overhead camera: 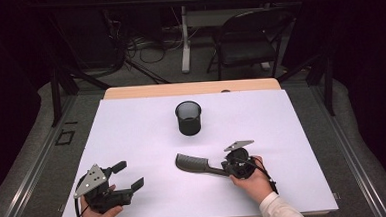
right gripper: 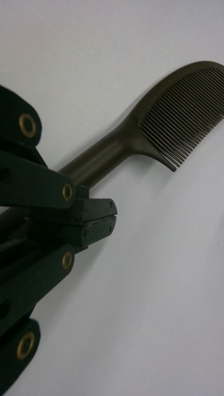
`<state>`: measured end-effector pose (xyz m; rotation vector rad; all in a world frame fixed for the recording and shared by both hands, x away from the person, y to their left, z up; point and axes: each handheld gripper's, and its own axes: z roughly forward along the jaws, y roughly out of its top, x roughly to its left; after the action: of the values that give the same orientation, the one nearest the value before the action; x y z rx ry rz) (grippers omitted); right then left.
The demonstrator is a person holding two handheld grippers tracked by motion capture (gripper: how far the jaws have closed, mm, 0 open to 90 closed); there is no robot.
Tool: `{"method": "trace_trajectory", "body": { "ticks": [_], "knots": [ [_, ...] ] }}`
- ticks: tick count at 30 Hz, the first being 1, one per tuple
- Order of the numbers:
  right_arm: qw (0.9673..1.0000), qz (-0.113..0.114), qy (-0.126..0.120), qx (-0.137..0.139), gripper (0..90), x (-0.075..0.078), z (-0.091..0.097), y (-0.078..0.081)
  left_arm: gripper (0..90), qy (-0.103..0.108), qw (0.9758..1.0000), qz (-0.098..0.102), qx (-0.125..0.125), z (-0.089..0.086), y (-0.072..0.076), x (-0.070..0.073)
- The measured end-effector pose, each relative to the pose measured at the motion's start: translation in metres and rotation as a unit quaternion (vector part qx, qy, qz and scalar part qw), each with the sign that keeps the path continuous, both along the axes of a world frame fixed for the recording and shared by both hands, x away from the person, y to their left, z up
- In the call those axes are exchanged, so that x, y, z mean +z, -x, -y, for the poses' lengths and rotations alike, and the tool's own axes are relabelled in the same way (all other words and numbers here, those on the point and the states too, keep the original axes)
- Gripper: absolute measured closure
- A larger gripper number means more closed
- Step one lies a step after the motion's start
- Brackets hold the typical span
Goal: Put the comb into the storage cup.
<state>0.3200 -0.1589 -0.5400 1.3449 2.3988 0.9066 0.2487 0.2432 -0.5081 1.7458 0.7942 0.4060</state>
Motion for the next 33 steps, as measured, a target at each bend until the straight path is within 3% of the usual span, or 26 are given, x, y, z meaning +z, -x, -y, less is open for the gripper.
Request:
{"method": "trace_trajectory", "body": {
  "ticks": [12, 18, 22, 33],
  "knots": [
    [0.9998, 0.003, -0.018, 0.012, 90.0, 0.004, 0.003, 0.020, 14.2, 0.000, 1.0000, 0.000, 0.002, 0.000, 0.000, 0.000],
    [0.9997, 0.002, -0.020, 0.012, 90.0, 0.003, 0.004, 0.019, 14.2, 0.001, 1.0000, -0.001, 0.003, 0.000, 0.000, 0.000],
    [0.9997, -0.013, -0.016, 0.013, 90.0, -0.001, 0.003, 0.017, 14.2, 0.002, 1.0000, -0.001, 0.003, 0.000, 0.000, 0.000],
    [0.9994, -0.022, -0.012, 0.024, 89.6, -0.007, -0.003, 0.024, 14.2, 0.001, 1.0000, 0.000, 0.002, 0.000, 0.000, 0.000]
  ]
}}
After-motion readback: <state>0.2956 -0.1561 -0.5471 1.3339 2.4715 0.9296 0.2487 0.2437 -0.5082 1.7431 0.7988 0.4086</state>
